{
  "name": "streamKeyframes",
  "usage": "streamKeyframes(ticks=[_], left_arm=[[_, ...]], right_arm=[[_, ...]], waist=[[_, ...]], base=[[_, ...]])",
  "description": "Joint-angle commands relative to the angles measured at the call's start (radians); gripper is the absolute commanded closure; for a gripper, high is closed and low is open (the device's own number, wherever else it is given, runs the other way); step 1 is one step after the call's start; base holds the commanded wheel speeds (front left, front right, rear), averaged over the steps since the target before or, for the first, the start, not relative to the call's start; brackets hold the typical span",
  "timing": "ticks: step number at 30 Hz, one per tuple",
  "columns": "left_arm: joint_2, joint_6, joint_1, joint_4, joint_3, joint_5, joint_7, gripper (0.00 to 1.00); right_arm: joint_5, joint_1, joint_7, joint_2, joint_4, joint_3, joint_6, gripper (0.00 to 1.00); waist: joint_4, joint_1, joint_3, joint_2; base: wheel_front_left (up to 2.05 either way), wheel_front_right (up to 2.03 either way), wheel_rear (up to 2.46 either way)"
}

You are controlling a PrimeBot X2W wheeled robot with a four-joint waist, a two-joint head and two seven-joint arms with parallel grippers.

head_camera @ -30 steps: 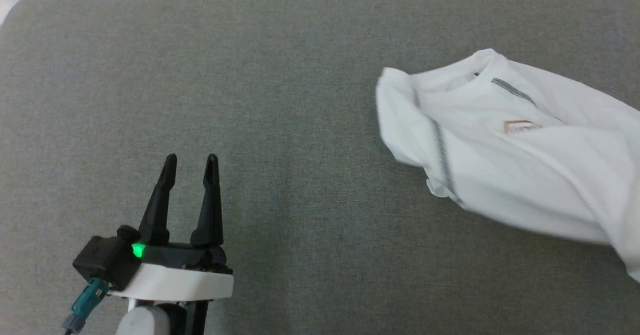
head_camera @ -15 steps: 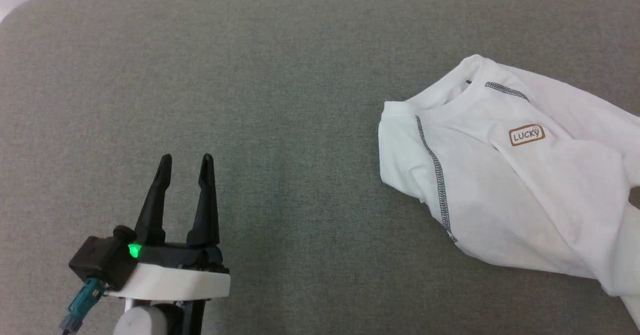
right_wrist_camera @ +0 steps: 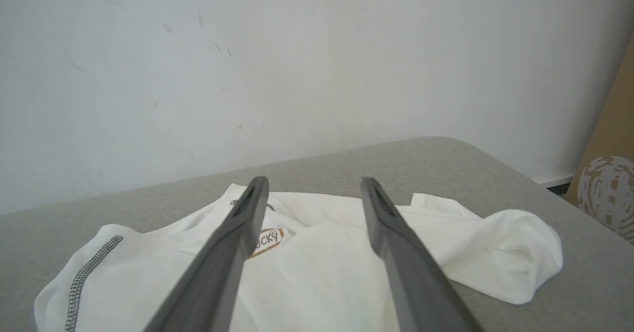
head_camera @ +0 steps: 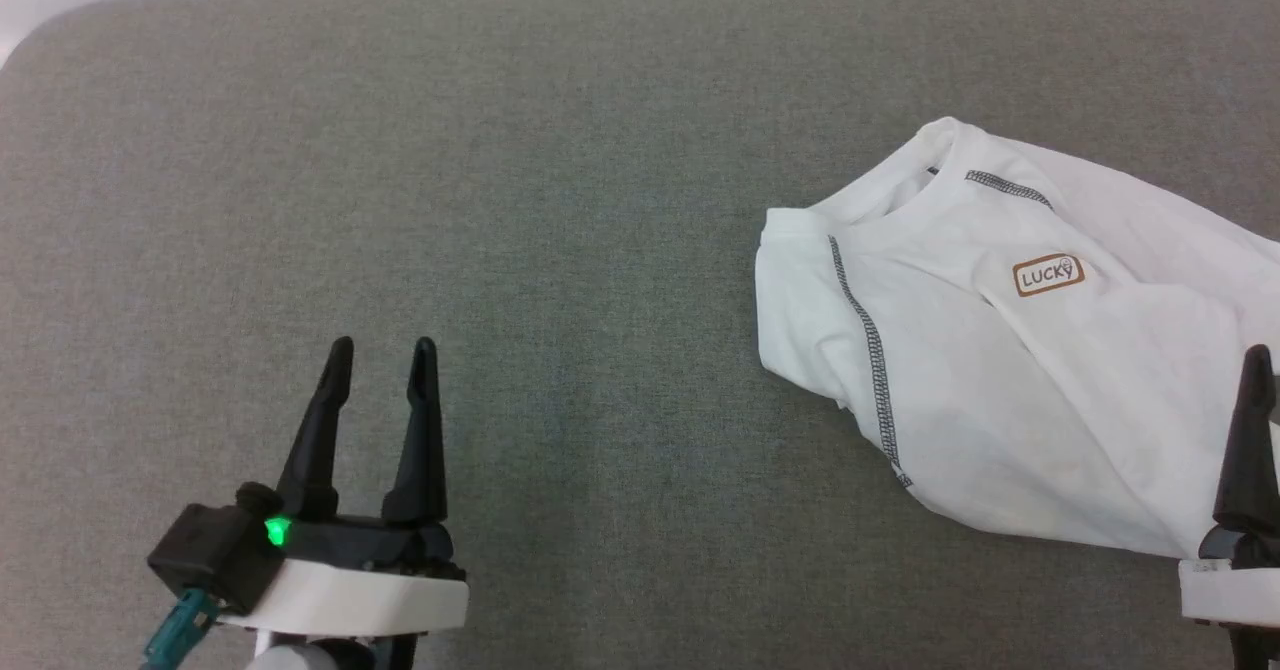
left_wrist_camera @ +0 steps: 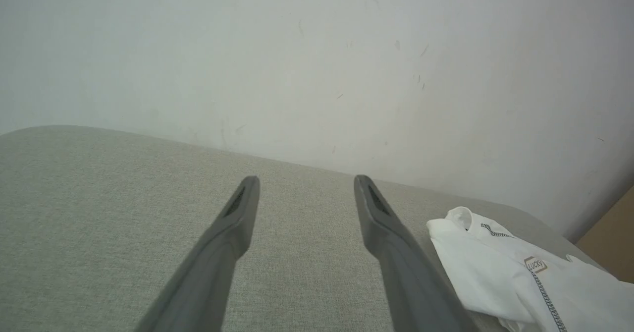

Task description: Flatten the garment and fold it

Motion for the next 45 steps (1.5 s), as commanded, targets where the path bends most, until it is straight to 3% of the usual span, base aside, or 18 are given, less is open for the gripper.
streamKeyframes(ticks=[1,7,16,22,30,42,43,44,45], left_arm=[[-0.001,0.005,0.005,-0.001,-0.009,0.009,-0.005,0.0],[0.02,-0.008,-0.07,0.043,-0.122,0.025,0.01,0.0],[0.101,-0.012,-0.358,0.174,-0.396,-0.097,0.276,0.0],[0.113,-0.013,-0.488,0.299,-0.515,-0.192,0.405,0.0],[0.073,-0.013,-0.555,0.414,-0.567,-0.299,0.441,0.0],[0.037,0.002,-0.621,0.626,-0.597,-0.298,0.418,0.0],[0.03,0.002,-0.624,0.632,-0.595,-0.308,0.405,0.35],[0.024,0.0,-0.627,0.635,-0.594,-0.32,0.39,0.8],[0.019,-0.001,-0.63,0.636,-0.594,-0.332,0.377,1.0]], right_arm=[[0.001,-0.005,-0.01,-0.001,0.007,0.003,-0.001,0.0],[-0.016,-0.033,-0.016,-0.001,0.015,-0.01,-0.001,0.0],[-0.027,-0.071,-0.016,-0.001,-0.004,-0.016,-0.001,0.0],[-0.03,-0.09,-0.016,-0.001,-0.005,-0.001,-0.001,0.0],[-0.018,-0.099,-0.016,-0.001,0.006,0.008,-0.001,0.0],[0.015,-0.105,-0.016,-0.001,0.007,0.013,-0.001,0.0],[0.017,-0.105,-0.016,-0.001,0.007,0.013,-0.001,0.0],[0.018,-0.106,-0.016,-0.001,0.008,0.012,-0.001,0.0],[0.019,-0.108,-0.016,-0.001,0.008,0.011,-0.001,0.0]], waist=[[-0.001,0.0,-0.002,0.0],[0.003,0.0,0.0,0.0],[0.001,0.0,0.051,0.0],[-0.027,0.0,0.086,0.0],[-0.064,0.0,0.105,0.0],[-0.107,0.0,0.133,0.0],[-0.107,0.0,0.135,0.0],[-0.106,0.0,0.137,0.0],[-0.105,0.0,0.137,0.0]], base=[[0.0,0.0,0.0],[0.0,0.0,0.0],[0.0,0.0,0.0],[0.0,0.0,0.0],[0.0,0.0,0.0],[0.0,0.0,0.0],[0.0,0.0,0.0],[0.0,0.0,0.0],[0.0,0.0,0.0]])
